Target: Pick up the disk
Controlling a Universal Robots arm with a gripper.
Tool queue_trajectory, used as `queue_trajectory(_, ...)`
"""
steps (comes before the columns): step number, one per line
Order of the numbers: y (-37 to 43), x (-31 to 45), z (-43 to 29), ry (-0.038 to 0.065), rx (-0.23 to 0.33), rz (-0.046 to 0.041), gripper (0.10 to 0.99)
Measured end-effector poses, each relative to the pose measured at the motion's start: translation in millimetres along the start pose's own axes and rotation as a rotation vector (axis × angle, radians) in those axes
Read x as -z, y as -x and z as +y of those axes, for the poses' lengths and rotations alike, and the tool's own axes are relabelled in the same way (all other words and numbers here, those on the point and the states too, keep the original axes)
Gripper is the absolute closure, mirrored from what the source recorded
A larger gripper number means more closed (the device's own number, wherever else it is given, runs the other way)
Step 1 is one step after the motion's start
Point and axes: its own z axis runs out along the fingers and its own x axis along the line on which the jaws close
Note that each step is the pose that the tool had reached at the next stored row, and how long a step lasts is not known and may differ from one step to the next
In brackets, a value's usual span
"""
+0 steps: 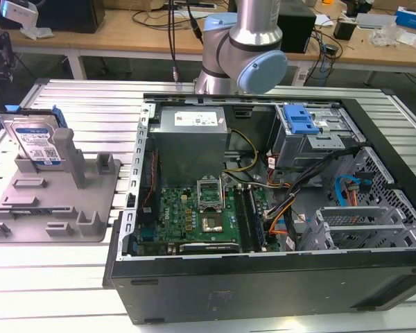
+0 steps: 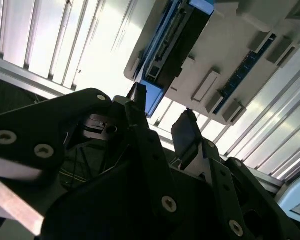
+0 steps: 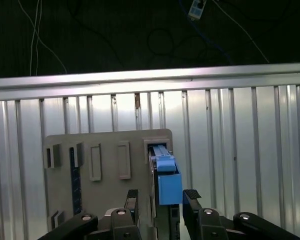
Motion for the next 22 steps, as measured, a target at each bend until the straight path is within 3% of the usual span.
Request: queue_trajectory(22,4.0,-19.9,-0.1,0.000,0.000,0.0041,0.604)
